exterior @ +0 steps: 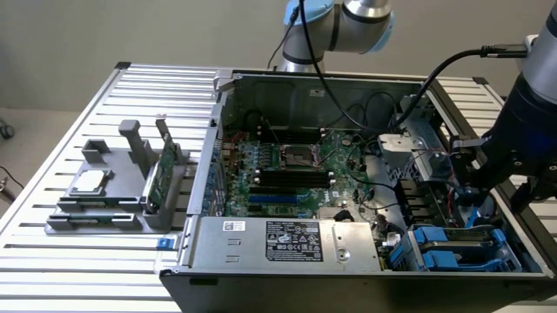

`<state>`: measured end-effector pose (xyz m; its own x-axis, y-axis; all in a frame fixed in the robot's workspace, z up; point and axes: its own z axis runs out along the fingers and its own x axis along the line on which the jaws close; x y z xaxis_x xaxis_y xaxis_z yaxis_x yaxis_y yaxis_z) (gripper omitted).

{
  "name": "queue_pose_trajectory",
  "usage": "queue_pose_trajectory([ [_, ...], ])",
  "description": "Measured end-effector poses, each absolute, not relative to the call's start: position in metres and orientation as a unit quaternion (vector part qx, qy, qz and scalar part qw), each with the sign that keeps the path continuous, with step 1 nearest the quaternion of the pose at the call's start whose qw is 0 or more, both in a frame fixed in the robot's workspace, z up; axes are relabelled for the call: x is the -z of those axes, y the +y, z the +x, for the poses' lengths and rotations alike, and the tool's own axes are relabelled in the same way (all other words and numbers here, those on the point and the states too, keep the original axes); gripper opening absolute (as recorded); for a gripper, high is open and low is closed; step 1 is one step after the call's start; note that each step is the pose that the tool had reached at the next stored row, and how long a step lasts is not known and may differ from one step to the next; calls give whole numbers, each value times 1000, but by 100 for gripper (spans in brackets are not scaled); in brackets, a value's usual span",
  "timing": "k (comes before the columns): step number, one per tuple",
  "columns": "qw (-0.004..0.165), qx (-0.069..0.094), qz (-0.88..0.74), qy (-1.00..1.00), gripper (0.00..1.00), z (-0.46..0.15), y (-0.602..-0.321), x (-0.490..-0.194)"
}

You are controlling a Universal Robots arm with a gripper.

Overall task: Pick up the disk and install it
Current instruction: 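Insert the first disk wire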

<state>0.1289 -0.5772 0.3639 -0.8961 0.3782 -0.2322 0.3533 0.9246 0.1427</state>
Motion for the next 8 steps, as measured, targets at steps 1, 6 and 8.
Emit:
queue_pose_trajectory([
  [1, 129, -48, 188, 972, 45, 129, -576, -364],
  [6, 129, -48, 188, 972, 45, 132, -574, -364],
  [8, 129, -47, 188, 973, 45, 134, -574, -364],
])
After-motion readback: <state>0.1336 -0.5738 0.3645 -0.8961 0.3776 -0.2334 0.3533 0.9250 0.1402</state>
